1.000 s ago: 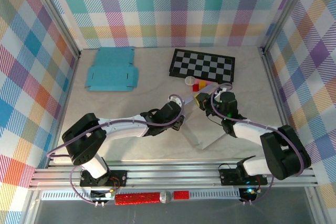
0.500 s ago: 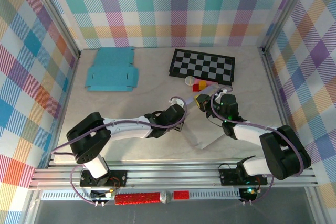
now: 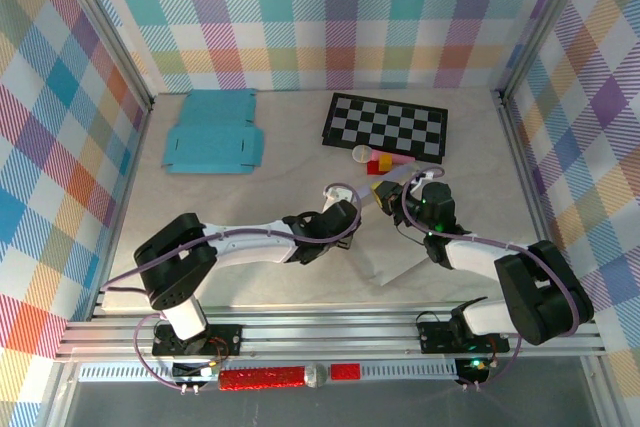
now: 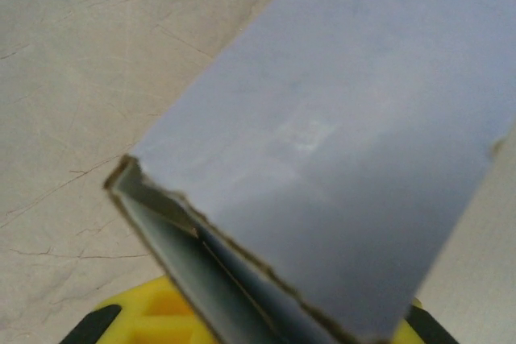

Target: Fold the paper box

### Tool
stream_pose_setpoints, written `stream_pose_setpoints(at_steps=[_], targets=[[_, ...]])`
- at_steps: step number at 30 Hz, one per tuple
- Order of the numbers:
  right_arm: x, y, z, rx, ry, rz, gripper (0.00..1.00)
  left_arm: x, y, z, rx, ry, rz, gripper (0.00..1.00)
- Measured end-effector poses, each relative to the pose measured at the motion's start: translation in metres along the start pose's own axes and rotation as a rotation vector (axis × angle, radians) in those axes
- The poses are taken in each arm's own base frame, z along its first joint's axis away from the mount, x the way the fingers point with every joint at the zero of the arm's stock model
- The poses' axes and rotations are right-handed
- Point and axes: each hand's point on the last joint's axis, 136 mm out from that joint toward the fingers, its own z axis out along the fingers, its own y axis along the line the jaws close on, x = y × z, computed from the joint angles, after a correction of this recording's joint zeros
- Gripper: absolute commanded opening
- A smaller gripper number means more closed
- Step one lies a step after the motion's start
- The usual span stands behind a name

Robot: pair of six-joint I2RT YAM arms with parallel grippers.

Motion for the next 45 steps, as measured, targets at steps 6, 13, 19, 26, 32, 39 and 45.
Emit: stream_pose_setpoints(at_steps=[6, 13, 19, 26, 32, 39, 45], targets=[[-0.004, -0.001, 0.000, 0.003, -0.020, 0.002, 0.00, -0.003, 0.001, 0.003, -0.056, -0.002, -0.024, 0.06], [-0.005, -0.001, -0.001, 0.006, -0.022, 0.004, 0.00, -0.003, 0.003, 0.004, -0.103, -0.007, -0.055, 0.00], [-0.006, 0.000, -0.002, 0.021, -0.025, 0.009, 0.17, -0.006, 0.006, 0.005, -0.154, -0.008, -0.058, 0.00], [-0.001, 0.013, -0.017, 0.118, -0.007, 0.012, 0.77, -0.017, 0.015, -0.001, -0.226, -0.023, -0.010, 0.00], [-0.038, 0.081, -0.048, 0.181, -0.107, -0.060, 0.84, -0.027, 0.038, -0.011, -0.229, 0.005, 0.082, 0.00], [-0.062, 0.117, -0.052, 0.278, -0.106, -0.130, 0.75, -0.046, 0.097, -0.024, -0.184, 0.052, 0.126, 0.00], [-0.061, 0.076, -0.019, 0.425, 0.008, -0.075, 0.70, -0.046, 0.120, -0.011, -0.147, 0.114, 0.151, 0.00]])
